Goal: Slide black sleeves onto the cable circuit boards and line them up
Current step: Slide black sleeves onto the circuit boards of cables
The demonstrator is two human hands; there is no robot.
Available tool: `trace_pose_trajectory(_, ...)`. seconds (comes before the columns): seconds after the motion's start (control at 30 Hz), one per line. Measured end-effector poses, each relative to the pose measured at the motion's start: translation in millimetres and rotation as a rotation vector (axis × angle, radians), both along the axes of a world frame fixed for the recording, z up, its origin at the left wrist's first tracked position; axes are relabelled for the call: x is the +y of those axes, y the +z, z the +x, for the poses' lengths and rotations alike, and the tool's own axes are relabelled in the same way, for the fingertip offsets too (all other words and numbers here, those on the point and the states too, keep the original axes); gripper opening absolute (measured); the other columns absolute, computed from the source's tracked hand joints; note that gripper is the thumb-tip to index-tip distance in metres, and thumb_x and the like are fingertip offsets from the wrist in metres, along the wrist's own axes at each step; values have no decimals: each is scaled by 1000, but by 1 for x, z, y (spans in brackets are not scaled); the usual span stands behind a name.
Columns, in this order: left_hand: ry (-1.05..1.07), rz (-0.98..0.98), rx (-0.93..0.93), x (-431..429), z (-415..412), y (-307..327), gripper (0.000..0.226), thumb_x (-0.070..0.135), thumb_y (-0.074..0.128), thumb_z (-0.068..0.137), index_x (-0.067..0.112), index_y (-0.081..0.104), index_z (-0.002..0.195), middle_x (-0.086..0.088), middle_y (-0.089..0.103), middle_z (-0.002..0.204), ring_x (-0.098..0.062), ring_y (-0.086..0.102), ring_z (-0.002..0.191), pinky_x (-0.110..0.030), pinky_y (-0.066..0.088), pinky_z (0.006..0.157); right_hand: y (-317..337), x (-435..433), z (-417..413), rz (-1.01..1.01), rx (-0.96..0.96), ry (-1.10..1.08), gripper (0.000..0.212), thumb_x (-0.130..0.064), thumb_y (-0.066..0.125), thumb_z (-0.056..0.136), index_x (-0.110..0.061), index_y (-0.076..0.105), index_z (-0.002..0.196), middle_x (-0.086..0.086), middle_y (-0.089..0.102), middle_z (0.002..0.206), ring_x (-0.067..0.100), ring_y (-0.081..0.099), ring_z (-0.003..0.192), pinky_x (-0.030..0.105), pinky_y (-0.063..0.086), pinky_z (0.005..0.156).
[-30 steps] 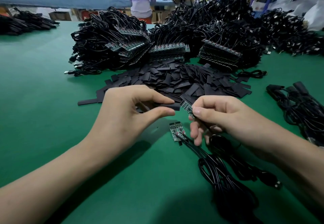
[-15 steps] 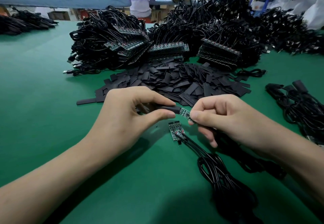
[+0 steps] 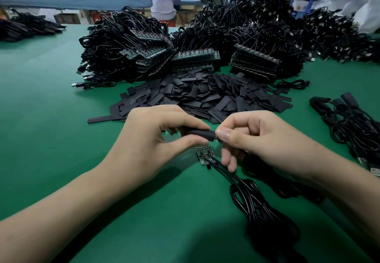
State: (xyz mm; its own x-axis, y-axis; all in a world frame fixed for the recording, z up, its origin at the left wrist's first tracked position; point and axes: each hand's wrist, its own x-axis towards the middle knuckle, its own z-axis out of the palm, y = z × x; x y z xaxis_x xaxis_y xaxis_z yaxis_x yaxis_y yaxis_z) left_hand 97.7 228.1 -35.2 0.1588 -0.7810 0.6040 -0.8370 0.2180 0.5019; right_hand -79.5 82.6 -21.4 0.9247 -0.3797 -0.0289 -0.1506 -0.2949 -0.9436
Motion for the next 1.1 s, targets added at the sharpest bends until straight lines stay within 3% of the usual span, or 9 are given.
trace_pose_trajectory(0.1,48,-12,60,0,0,0,21,35,81,78,29,81,98,11,75,87,-13,70,83,-33,54,76,1,-3,-2,-11,-14,-22,29,-36,66,87,-8,71,93,11,76,76,22,70,66,24,55,70)
trace_pose_trajectory(0.3,6,-18,39,0,-1,1,21,33,81,80,25,80,99,9,76,90,-13,71,86,-38,55,77,0,-3,-1,6,-30,-11,31,-34,68,81,-5,73,89,5,65,60,17,60,57,20,51,61)
trace_pose_trajectory(0.53,-50,-48,-69,1,-4,1,22,29,79,83,15,81,99,7,75,92,-5,70,85,-21,54,81,0,-3,-1,37,2,53,26,-30,68,87,-4,73,88,2,62,58,15,57,54,19,49,60)
trace_pose_trajectory(0.83,22,-91,-42,0,-4,1,19,31,79,82,24,79,100,7,75,90,-12,70,82,-38,56,71,4,-5,-3,52,-50,8,24,-27,65,88,-6,74,93,13,74,73,20,69,65,23,55,69)
trace_pose_trajectory(1.1,-10,-64,-58,1,-4,0,20,29,78,83,17,81,99,6,74,89,-6,69,83,-23,54,78,1,-2,-2,36,-56,45,24,-26,64,88,-4,72,90,9,71,67,19,66,61,21,53,67)
